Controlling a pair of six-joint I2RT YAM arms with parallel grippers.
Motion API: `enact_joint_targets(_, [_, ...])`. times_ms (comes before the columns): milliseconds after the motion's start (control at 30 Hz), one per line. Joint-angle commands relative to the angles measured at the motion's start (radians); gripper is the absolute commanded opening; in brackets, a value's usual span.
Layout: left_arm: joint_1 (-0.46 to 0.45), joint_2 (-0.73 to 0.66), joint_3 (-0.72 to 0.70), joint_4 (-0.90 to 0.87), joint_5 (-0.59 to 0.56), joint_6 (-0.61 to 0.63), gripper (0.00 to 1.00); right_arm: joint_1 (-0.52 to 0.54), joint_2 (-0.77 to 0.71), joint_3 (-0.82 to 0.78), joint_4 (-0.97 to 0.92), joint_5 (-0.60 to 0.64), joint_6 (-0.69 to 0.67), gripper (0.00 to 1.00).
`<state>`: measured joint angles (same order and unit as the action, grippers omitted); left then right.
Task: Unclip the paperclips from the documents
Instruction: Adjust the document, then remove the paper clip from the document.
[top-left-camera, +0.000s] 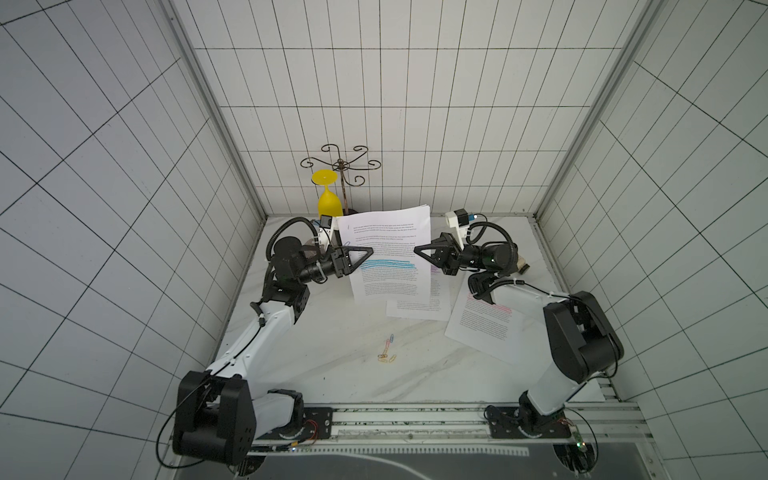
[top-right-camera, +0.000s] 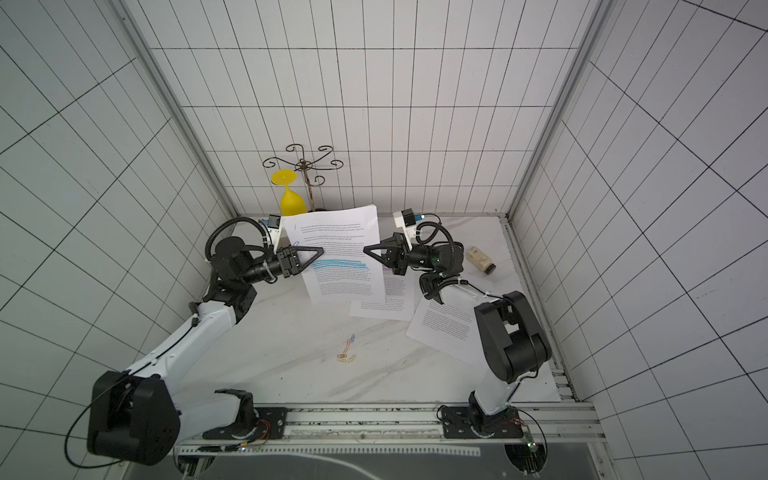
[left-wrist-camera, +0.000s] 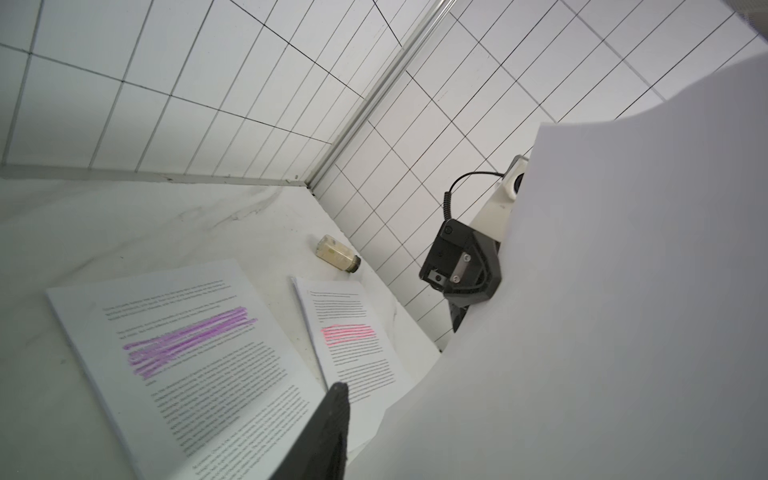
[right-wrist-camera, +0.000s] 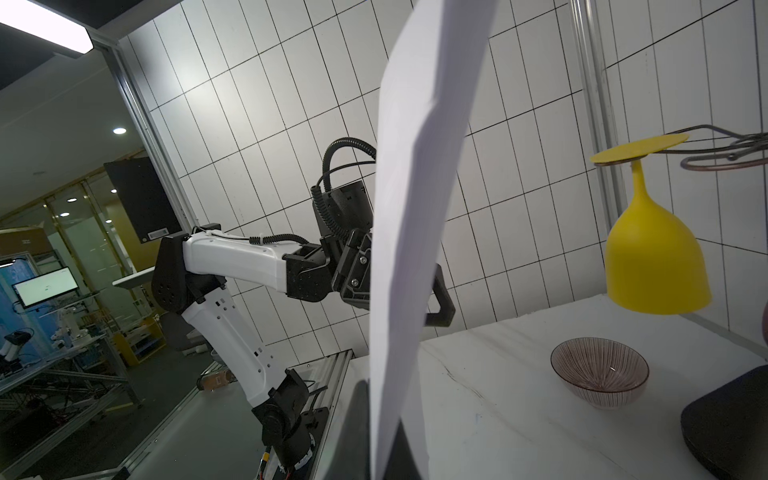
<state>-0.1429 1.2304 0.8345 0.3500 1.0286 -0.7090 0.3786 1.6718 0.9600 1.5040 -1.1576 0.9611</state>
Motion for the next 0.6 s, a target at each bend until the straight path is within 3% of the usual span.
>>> enact_joint_targets(0, [0.005,-0.019,0.029,-0.048,-0.016,0.031,0.51,-0.028,-0.041,-0.044,0.038,0.013,0.007,0.0])
enact_joint_targets(467, [0.056,-0.018,0.059,0.036,-0.042,-0.034,0.51,-0.04,-0.082,-0.103,0.032,-0.03,0.028,0.0])
enact_joint_targets(567, [0.057,-0.013,0.063,0.051,-0.039,-0.049,0.45,-0.04,-0.093,-0.12,0.032,-0.03,0.027,0.0])
